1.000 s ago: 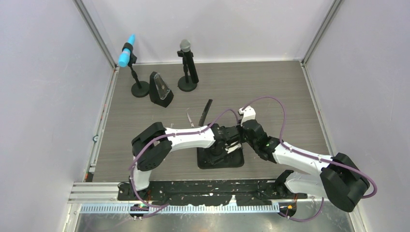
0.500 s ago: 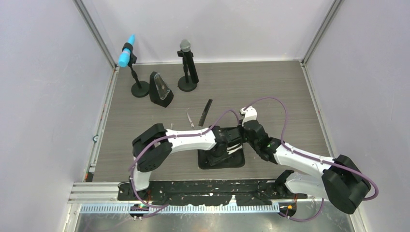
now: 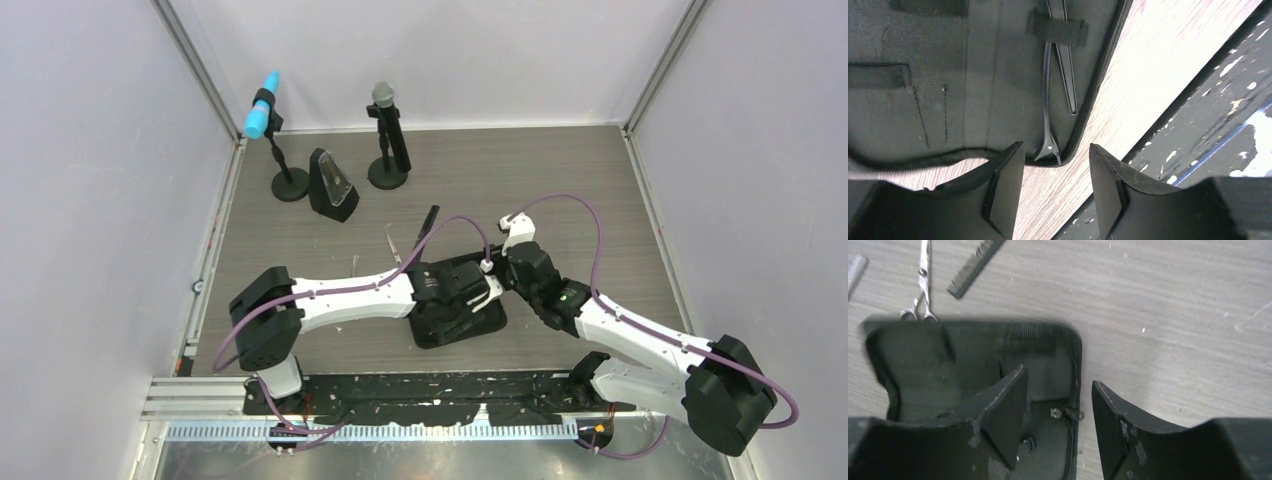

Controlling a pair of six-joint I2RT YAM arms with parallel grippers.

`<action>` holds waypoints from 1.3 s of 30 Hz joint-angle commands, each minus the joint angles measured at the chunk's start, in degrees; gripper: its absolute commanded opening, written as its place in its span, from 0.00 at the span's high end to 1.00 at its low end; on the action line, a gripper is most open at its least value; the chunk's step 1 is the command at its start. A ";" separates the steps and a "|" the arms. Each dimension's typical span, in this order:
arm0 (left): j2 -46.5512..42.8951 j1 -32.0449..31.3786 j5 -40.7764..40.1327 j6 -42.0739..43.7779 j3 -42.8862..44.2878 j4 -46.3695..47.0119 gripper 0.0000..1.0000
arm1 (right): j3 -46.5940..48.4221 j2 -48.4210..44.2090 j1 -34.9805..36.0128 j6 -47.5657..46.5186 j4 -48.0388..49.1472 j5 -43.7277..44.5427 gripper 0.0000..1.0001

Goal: Sort the hair-cutting tools
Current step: Adjust the haircut tool in the hairdressing tool bag.

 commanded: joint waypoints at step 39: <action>-6.79 6.20 1.25 -10.70 -6.45 5.70 0.50 | -1.81 13.32 -7.82 10.03 -10.77 -16.09 0.85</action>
